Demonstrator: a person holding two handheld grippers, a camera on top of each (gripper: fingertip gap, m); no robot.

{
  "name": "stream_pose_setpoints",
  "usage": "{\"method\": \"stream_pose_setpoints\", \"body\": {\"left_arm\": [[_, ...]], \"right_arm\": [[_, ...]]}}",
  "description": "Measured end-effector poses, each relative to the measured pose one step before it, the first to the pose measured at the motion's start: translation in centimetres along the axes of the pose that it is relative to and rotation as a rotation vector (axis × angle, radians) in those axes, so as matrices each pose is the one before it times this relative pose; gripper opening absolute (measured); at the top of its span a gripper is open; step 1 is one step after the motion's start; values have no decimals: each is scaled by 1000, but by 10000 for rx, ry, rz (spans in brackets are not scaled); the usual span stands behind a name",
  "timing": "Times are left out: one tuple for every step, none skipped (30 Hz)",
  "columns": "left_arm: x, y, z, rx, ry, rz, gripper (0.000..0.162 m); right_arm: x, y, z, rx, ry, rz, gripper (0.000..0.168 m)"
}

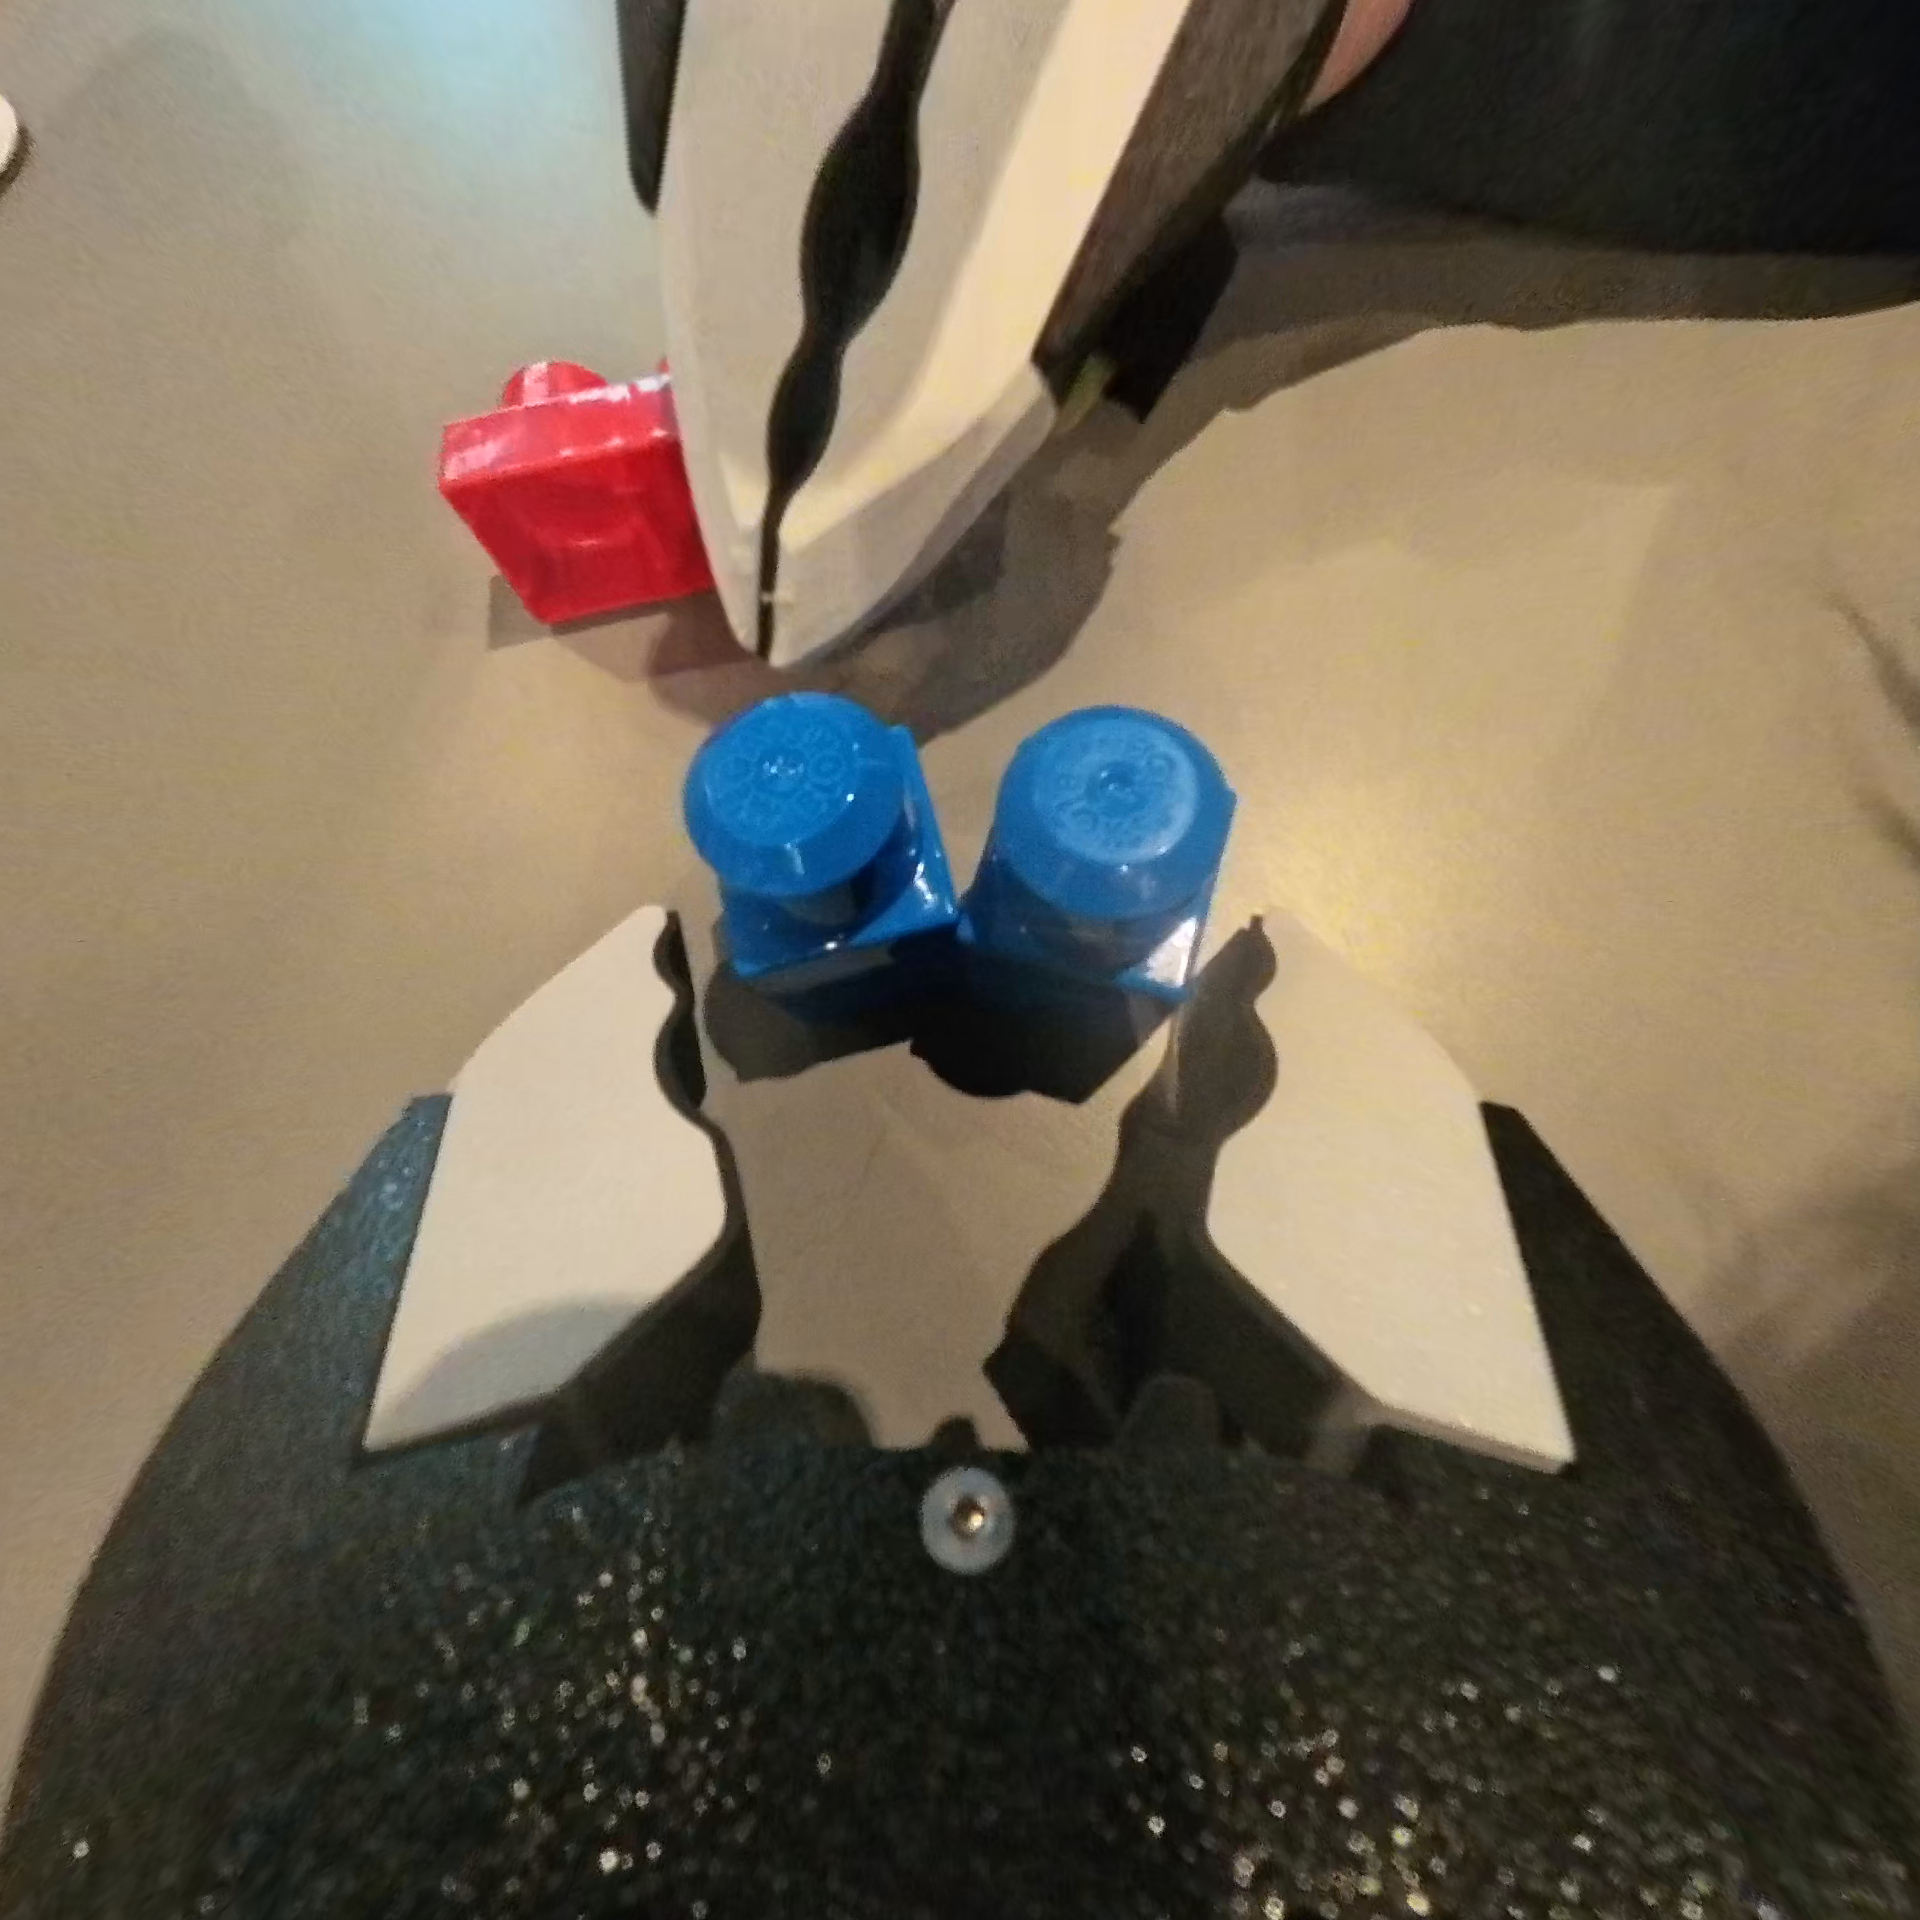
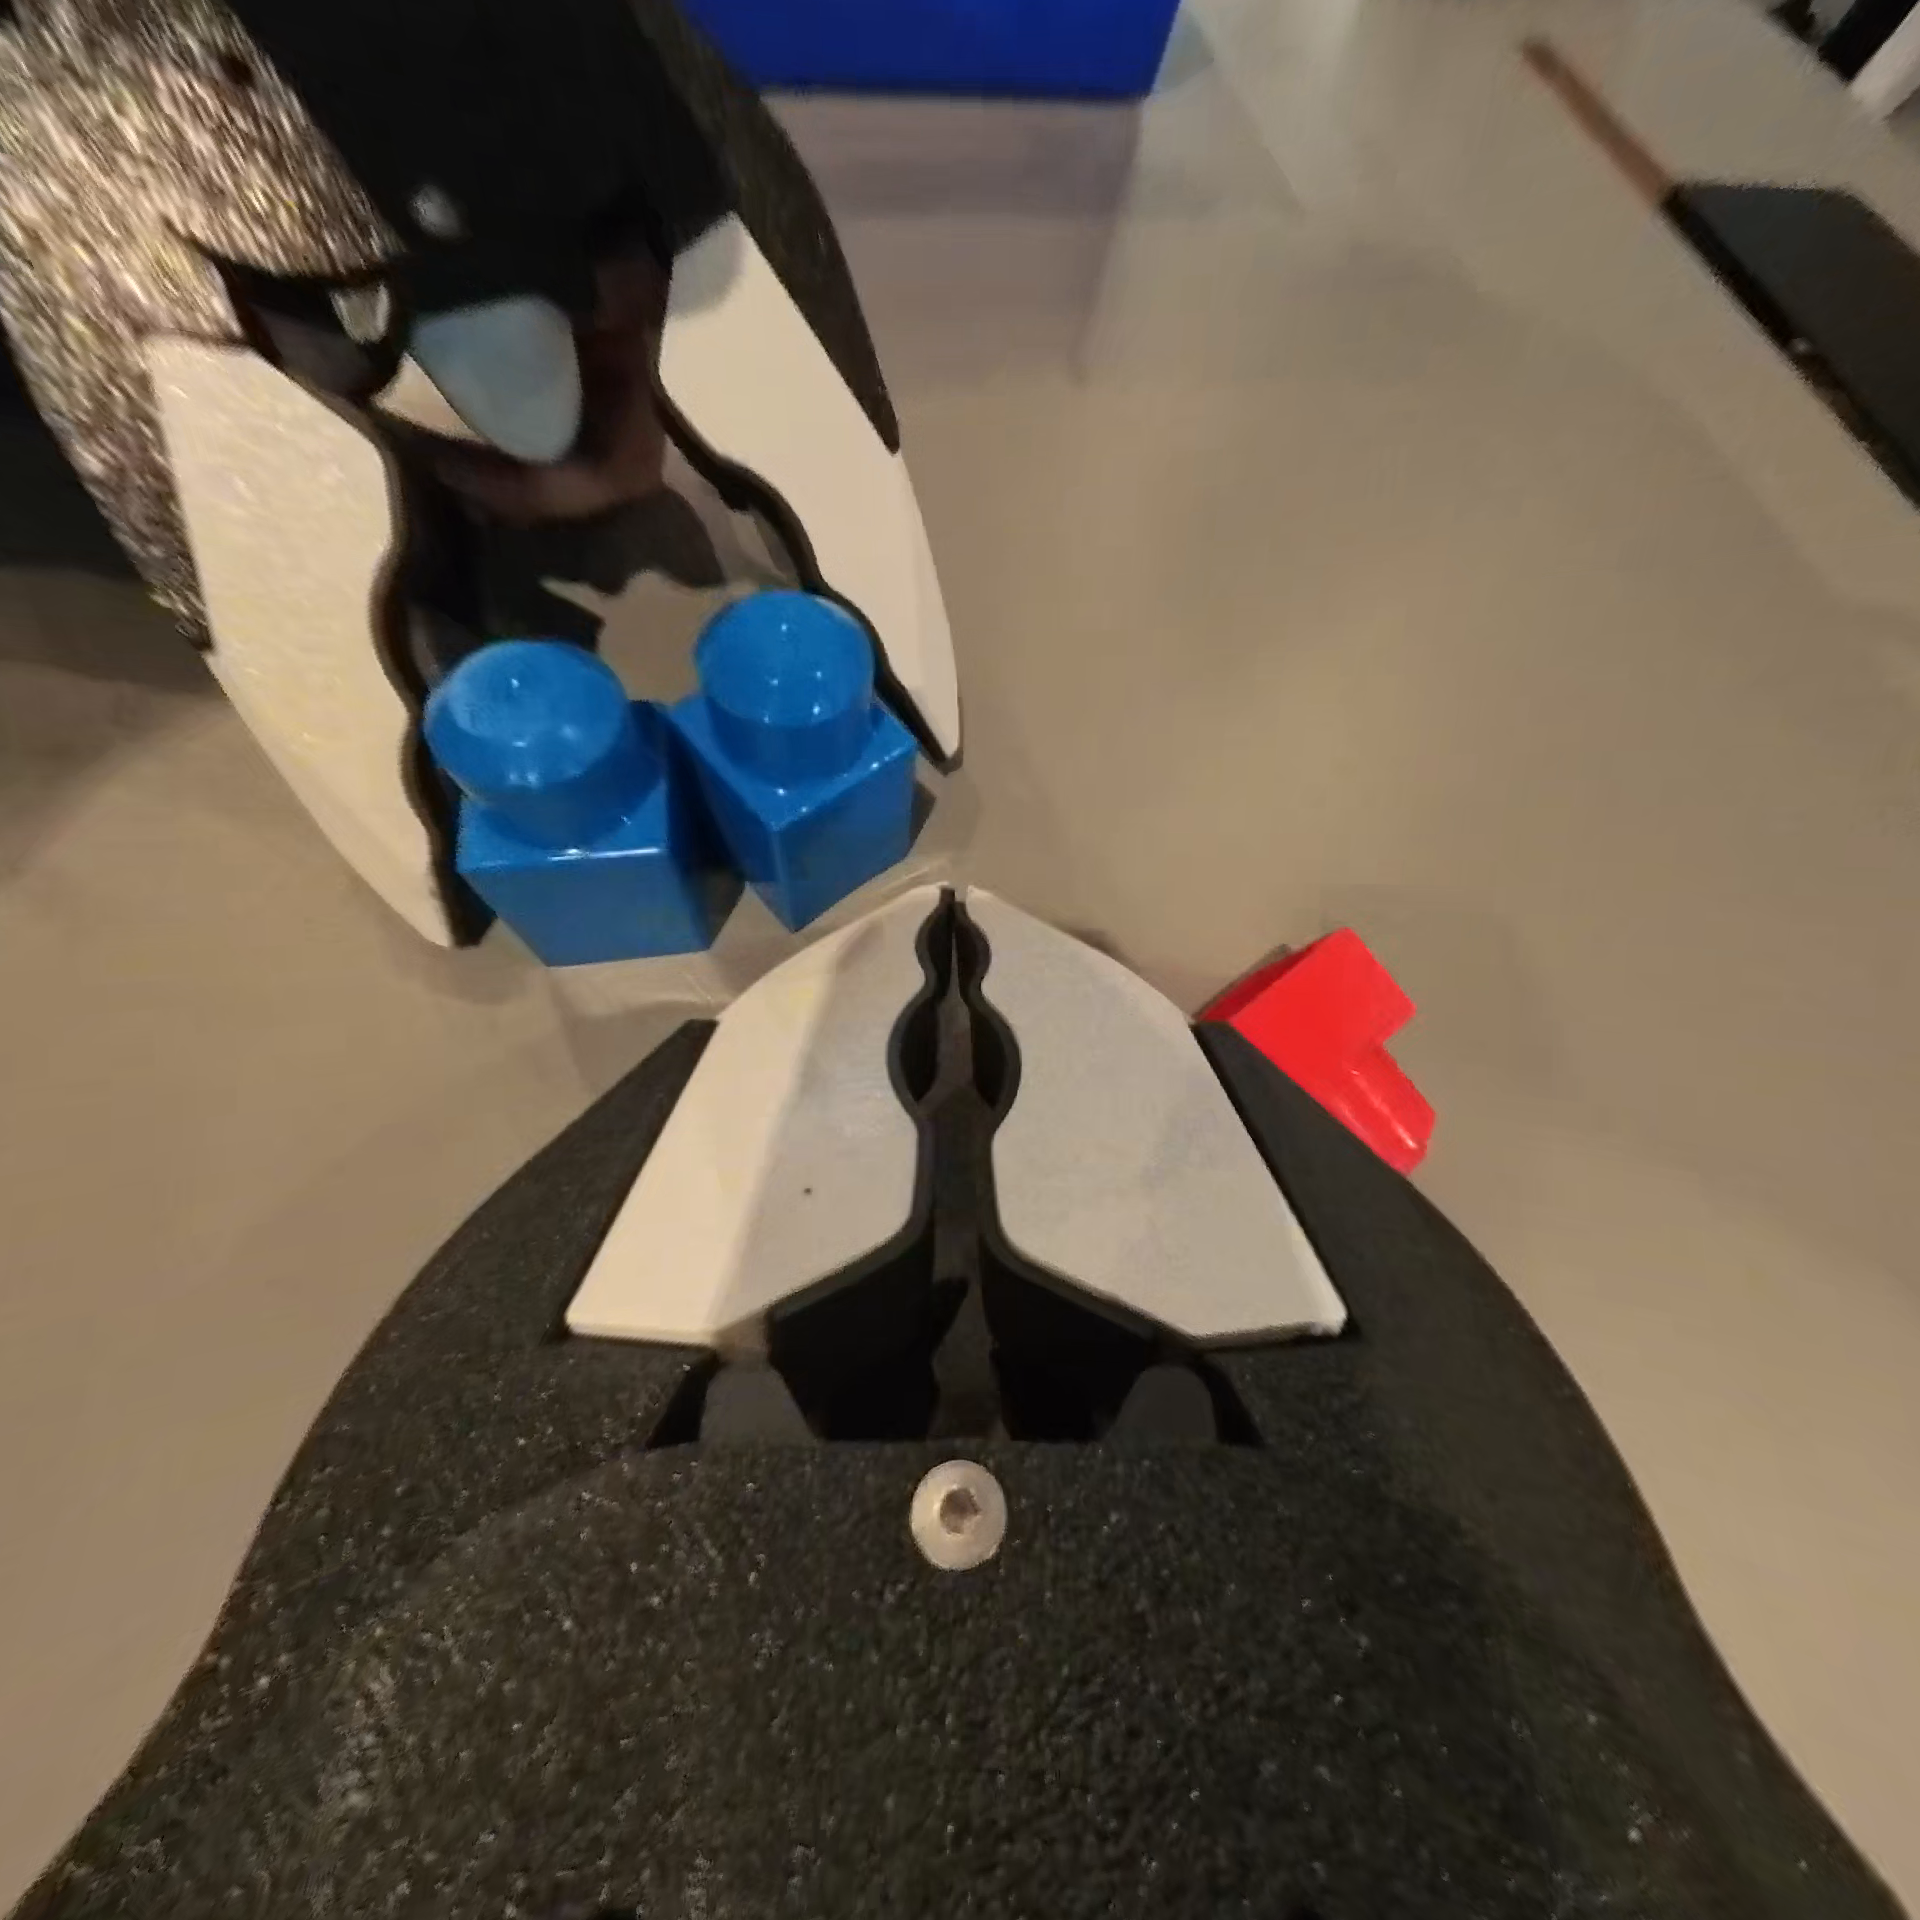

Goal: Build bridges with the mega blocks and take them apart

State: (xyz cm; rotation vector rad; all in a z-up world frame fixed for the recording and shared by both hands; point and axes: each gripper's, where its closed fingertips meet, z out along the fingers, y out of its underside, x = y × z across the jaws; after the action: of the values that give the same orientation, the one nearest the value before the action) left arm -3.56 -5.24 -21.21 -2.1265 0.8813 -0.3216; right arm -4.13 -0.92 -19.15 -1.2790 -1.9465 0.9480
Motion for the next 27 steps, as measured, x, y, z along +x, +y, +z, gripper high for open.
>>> {"method": "stream_pose_setpoints", "body": {"left_arm": [[85,136,-99,-32,67,-49,99],[56,137,-105,-25,31,-56,99],[62,110,-120,-10,22,-23,99],[66,83,-99,0,11,1,99],[17,52,-67,6,-22,3,98],[-15,30,-60,10,-33,7,98],[-12,15,-40,7,-22,4,98],[-23,7,-25,3,-12,-12,98],[-26,9,-5,-3,-6,-24,98],[-26,14,12,-11,-1,-23,97],[-6,6,-2,-4,3,-6,97],[1,-3,-18,8,0,6,97],[-2,19,-47,11,0,8,95],[-10,41,-69,9,3,4,93],[10,80,-91,-1,14,-4,92],[11,105,-109,-13,17,-21,91],[-12,126,-152,-10,-17,-25,91],[-32,155,-194,-20,-52,-33,91],[-9,196,-260,-75,-59,-61,91],[54,135,-335,-67,-54,-42,89],[114,-21,-374,37,-35,3,87],[172,-154,-381,121,18,0,82],[195,-220,-338,160,76,-23,79],[139,-261,-262,178,79,-37,76],[48,-256,-157,156,64,-41,73],[-28,-133,-44,77,63,-42,70],[-70,-1,40,-19,60,-38,67]], "right_arm": [[-170,234,325,-244,-21,-174,0],[-197,154,240,-162,-33,-135,0],[-247,49,174,-63,-77,-97,0],[-352,-58,109,4,-149,-80,0],[-334,-139,54,65,-132,-79,0],[-304,-190,23,96,-113,-88,0],[-211,-148,20,68,-55,-66,0],[-179,-72,23,8,-54,-57,0],[-181,-39,31,4,-55,-68,0],[-190,-79,27,41,-61,-69,0],[-208,-74,38,45,-86,-60,0],[-257,-66,24,46,-114,-56,0],[-268,-42,-15,34,-137,-87,0],[-171,16,-70,13,-83,-104,0],[96,188,-165,-70,52,-99,0],[387,273,-270,-79,182,-58,0],[424,112,-368,51,142,-5,0],[264,-220,-428,263,-9,98,1],[121,-432,-449,375,-136,195,12],[-138,-364,-461,294,-330,172,22],[-5,-154,-402,122,-207,207,32],[33,85,-346,-50,-152,148,35],[-84,162,-225,-92,-166,31,32],[-100,140,-101,-93,-102,-62,26],[-57,122,45,-100,-27,-128,23],[-90,90,159,-111,-24,-150,21],[-140,69,237,-109,-45,-120,20]]}}
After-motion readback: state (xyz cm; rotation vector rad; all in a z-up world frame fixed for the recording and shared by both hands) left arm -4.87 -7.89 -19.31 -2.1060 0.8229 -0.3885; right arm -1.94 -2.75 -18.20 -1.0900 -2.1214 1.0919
